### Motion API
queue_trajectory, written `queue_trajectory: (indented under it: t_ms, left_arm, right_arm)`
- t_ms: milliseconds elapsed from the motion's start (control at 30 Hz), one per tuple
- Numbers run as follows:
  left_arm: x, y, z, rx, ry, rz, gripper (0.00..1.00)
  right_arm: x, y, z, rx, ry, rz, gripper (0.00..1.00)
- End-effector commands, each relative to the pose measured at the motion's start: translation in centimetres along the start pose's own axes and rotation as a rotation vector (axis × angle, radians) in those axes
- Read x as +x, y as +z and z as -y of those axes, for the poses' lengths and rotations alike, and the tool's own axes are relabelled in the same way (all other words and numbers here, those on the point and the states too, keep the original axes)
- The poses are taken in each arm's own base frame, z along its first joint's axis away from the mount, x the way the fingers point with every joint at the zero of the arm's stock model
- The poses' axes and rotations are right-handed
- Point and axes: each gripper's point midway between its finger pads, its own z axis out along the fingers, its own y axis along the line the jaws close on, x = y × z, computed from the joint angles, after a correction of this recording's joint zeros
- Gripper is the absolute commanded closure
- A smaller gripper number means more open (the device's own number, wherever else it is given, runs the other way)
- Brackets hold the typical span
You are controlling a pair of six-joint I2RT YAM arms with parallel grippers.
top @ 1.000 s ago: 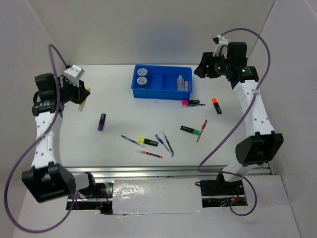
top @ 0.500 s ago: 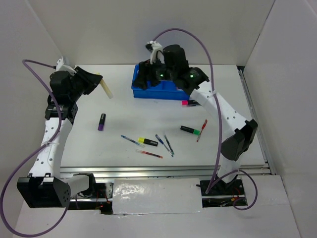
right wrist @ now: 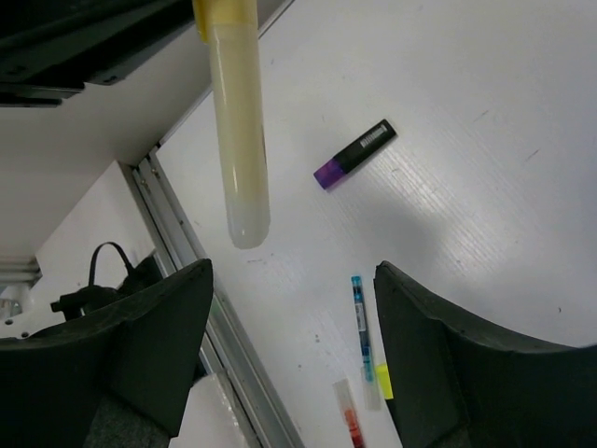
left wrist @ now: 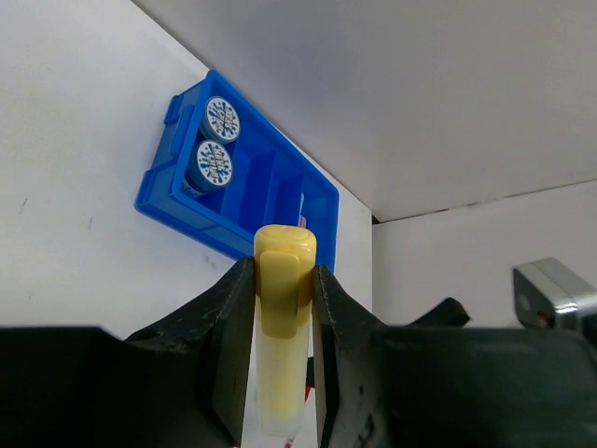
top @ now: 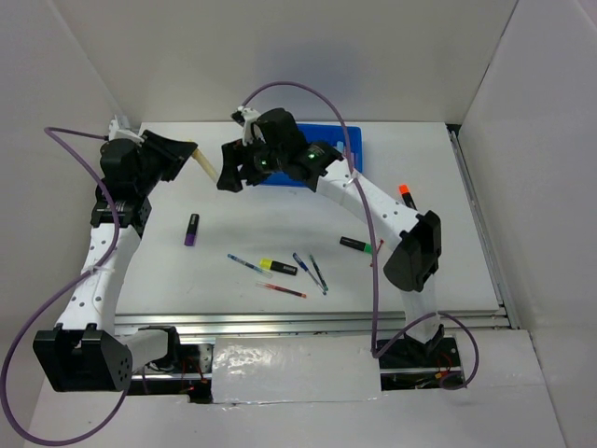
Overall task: Sort the stationery into containers
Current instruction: Pick up the pen from the center of the board.
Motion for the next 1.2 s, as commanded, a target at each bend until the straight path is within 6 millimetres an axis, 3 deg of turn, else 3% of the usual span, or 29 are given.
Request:
queue_trajectory:
  t_ms: [0, 200, 333, 600, 667, 733, 800, 833, 867, 900, 933, 967, 1000, 1033, 1067, 1100, 1133, 1167]
  left_arm:
    - [-0.9, -0.9, 3.3, 0.114, 0.01, 0.021, 1.0]
    - [0.2, -0.9, 3.6, 0.137, 0.003, -0.031, 1.0]
    - [1.0, -0.8, 3.6, 0.141, 0.001, -0.054, 1.0]
    - [1.3, -0.6, 4.1, 0.176, 0.003, -0.077, 0.99]
    - [1.3, -0.6, 4.3, 0.182, 0.011, -0.078, 0.96]
    - [1.1, -0.6, 4.5, 0.19, 0.019, -0.072, 0.75]
    - [0.8, -0.7, 4.6, 0.188, 0.032, -0.059, 0.48]
    - [0.7, -0.8, 4.5, 0.186, 0.072, -0.056, 0.11]
    - [0.5, -1.0, 4.3, 0.174, 0.152, -0.056, 0.01]
    - [-0.6, -1.1, 4.6, 0.175, 0.156, -0.026, 0.01]
    - [-1.2, -1.2, 3.5, 0.131, 0.253, -0.018, 0.01]
    - [-2.8, -1.6, 4.0, 0.126, 0.313, 0.016, 0.01]
    - [-4.4, -1.4, 2.5, 0.084, 0.436, 0.037, 0.01]
    - [-4.5, -1.6, 1.3, 0.033, 0.482, 0.008, 0.01]
    - [-5.4, -1.7, 1.2, 0.006, 0.532, 0.021, 0.01]
    - [-5.8, -1.6, -0.3, -0.03, 0.623, 0.009, 0.01]
    - [-5.8, -1.6, -1.2, -0.058, 0.656, -0.003, 0.01]
    - [-5.6, -1.7, -2.9, -0.112, 0.67, -0.02, 0.01]
  right_arm:
    - [-2.8, -0.3, -1.9, -0.047, -0.051, 0.079, 0.24]
    - [-2.7, 0.5, -1.7, -0.056, -0.09, 0.072, 0.29]
    - [-2.7, 0.7, -2.3, -0.074, -0.11, 0.073, 0.38]
    - [-2.0, 1.4, -2.7, -0.083, -0.14, 0.057, 0.66]
    - [-2.0, 1.3, -2.3, -0.07, -0.143, 0.055, 0.81]
    - [-1.9, 1.1, -1.7, -0.056, -0.136, 0.05, 0.94]
    - [-1.8, 0.3, -1.0, -0.04, -0.117, 0.047, 1.0]
    - [-2.0, -0.2, 0.1, -0.019, -0.093, 0.049, 1.0]
    - [-2.0, -1.5, 1.4, -0.012, -0.055, 0.045, 1.0]
    - [-2.0, -2.4, 2.1, -0.004, -0.032, 0.046, 1.0]
    - [-1.8, -3.1, 3.0, 0.01, -0.013, 0.047, 1.0]
    - [-1.0, -4.3, 4.1, 0.031, 0.008, 0.039, 1.0]
    - [-1.4, -5.7, 6.9, 0.087, 0.034, 0.062, 1.0]
    - [-1.7, -7.2, 8.2, 0.128, 0.042, 0.084, 1.0]
    - [-0.4, -7.5, 11.2, 0.208, 0.064, 0.071, 1.0]
    - [-0.4, -8.4, 13.4, 0.268, 0.08, 0.081, 1.0]
    - [-0.4, -9.8, 17.2, 0.355, 0.119, 0.092, 1.0]
    - [-0.3, -10.7, 19.2, 0.406, 0.139, 0.088, 1.0]
